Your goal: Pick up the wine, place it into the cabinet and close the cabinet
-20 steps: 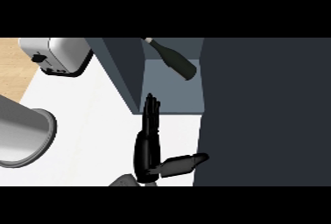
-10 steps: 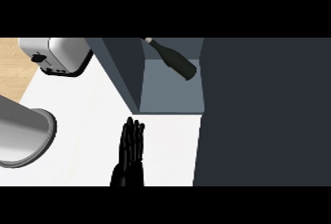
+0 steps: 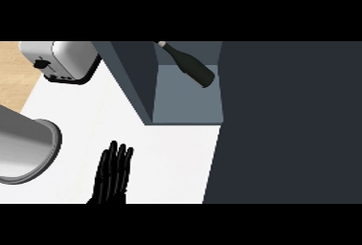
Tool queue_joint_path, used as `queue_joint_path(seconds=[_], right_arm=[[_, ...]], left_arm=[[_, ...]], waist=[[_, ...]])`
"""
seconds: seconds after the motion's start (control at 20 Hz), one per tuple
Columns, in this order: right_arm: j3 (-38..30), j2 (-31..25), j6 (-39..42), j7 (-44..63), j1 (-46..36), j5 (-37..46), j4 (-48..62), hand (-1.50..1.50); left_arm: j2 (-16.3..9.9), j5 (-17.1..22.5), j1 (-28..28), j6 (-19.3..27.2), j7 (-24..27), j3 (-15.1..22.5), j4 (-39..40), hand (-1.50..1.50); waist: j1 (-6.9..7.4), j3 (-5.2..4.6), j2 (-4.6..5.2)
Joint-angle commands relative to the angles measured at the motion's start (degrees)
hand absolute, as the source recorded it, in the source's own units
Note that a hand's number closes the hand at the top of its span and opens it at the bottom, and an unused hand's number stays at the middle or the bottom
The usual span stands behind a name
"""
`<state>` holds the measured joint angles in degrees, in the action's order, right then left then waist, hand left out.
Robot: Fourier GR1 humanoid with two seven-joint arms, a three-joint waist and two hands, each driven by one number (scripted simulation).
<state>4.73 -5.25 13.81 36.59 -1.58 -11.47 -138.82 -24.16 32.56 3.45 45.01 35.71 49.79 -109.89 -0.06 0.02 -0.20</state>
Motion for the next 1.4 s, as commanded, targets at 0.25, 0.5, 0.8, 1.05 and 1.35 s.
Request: queue_joint_path(seconds=[0.25, 0.5, 0.8, 1.05, 1.35], right_arm=[[3.8, 0.6, 2.8, 3.7, 5.1, -10.0, -4.8, 1.5], [10.7, 3.6, -0.6, 9.8, 7.2, -9.3, -8.7, 1.5], [21.9, 3.1, 4.5, 6.2, 9.0, -3.9, -7.0, 1.5], [32.1, 3.0, 3.2, 6.6, 13.2, 0.7, -11.7, 1.5], [44.2, 5.2, -4.6, 7.4, 8.6, 9.2, -8.3, 1.5]], left_arm=[[-10.3, 2.3, 9.2, -7.3, 1.9, -4.2, -9.8, -1.5], [-14.0, 4.3, 11.2, -8.4, 0.7, -9.6, -13.2, -1.5], [-16.4, 10.8, 14.8, -14.5, 3.3, -20.2, -11.5, -1.5], [-17.3, 14.1, 18.4, -19.4, 4.8, -25.2, -10.8, -1.5], [-21.6, 16.9, 20.9, -24.3, 2.3, -31.3, -11.0, -1.5]], waist=[[0.37, -0.02, -0.04], [0.3, -0.05, -0.09], [0.41, -0.1, -0.1], [-0.2, -0.11, -0.29], [0.03, -0.14, -0.35]])
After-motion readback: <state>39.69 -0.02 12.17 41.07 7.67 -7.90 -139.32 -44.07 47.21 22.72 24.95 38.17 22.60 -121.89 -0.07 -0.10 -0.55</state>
